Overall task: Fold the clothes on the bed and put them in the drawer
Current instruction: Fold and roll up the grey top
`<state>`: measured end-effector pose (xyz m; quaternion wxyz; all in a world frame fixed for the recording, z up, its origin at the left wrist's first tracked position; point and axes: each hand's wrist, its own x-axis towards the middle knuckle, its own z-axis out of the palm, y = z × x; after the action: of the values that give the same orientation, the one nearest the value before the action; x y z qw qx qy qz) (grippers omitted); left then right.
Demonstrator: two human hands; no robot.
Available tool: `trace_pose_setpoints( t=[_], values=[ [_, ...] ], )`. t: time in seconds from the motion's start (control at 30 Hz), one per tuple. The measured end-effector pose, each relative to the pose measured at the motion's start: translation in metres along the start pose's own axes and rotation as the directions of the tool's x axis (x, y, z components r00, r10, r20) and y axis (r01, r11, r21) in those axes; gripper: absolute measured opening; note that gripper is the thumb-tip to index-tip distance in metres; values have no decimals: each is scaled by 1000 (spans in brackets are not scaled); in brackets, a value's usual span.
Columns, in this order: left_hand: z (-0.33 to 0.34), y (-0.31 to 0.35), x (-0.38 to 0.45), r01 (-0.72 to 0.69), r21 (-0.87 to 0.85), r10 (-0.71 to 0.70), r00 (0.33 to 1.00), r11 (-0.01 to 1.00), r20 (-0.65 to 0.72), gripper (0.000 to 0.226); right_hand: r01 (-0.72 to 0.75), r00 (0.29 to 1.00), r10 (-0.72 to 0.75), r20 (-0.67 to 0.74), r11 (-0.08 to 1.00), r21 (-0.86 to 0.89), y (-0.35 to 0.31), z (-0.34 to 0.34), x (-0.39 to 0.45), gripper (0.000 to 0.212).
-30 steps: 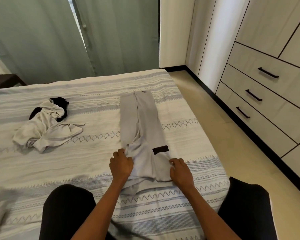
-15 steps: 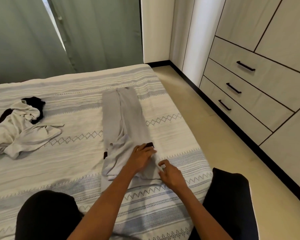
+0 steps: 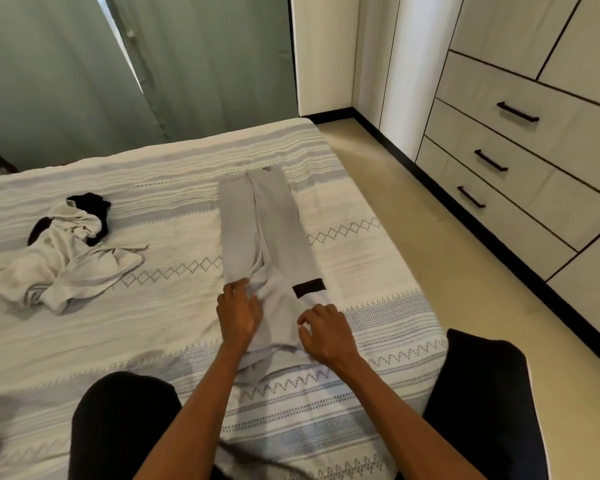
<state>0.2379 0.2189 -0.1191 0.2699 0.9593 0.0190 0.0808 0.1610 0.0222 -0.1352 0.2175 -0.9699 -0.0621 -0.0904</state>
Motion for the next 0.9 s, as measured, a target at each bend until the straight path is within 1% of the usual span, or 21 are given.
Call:
trace_pose_setpoints(
  t=[0.07, 0.13, 0.17, 0.23, 0.27, 0.33, 0.4, 0.47, 0.57, 0.63, 0.7, 0.77, 0.83, 0.9],
  values=[
    [-15, -9, 8, 62, -116, -58, 997, 991, 43, 34, 100, 995, -101, 25, 994, 54, -15, 12, 7, 27],
    [-29, -16, 15, 102, -203, -88, 993, 974, 78, 27, 175, 982, -181, 53, 980, 92, -34, 21, 11, 30],
    [-35, -19, 18, 141, -197, -123, 987, 970, 100, 23, 206, 975, -212, 66, 974, 92, -42, 26, 14, 31],
    [-43, -26, 19, 260, -115, -245, 961, 959, 128, 21, 226, 971, -231, 67, 971, 76, -55, 34, 19, 31],
    [-47, -28, 18, 314, -68, -302, 943, 947, 140, 22, 207, 974, -212, 74, 975, 79, -61, 37, 24, 31],
    [-51, -33, 10, 358, -8, -352, 920, 934, 176, 24, 136, 983, -147, 111, 985, 107, -68, 40, 34, 32],
    [-51, -38, -2, 343, 26, -338, 908, 939, 247, 25, 60, 990, -79, 117, 985, 159, -70, 38, 49, 33],
    [-48, -45, -18, 308, 25, -301, 905, 951, 301, 29, 0, 989, -26, 145, 985, 173, -70, 33, 69, 38],
    [-49, -54, -32, 307, -19, -282, 897, 952, 340, 43, -67, 951, 17, 309, 986, 151, -69, 23, 106, 49],
    [-49, -56, -36, 334, -7, -308, 878, 943, 366, 47, -21, 923, -29, 383, 992, 127, -70, 22, 127, 52],
    [-46, -57, -38, 369, 2, -342, 861, 930, 376, 44, 49, 901, -74, 428, 996, 69, -71, 26, 139, 45],
    [-44, -59, -37, 396, 6, -372, 858, 918, 353, 40, 64, 912, -72, 404, 997, 33, -76, 31, 148, 32],
    [-45, -58, -37, 411, 20, -396, 862, 911, 317, 31, 24, 933, -45, 358, 998, 63, -80, 32, 154, 22],
    [-49, -53, -38, 417, -22, -393, 872, 909, 291, 21, -43, 944, -11, 330, 987, 156, -76, 34, 156, 17]
  ],
)
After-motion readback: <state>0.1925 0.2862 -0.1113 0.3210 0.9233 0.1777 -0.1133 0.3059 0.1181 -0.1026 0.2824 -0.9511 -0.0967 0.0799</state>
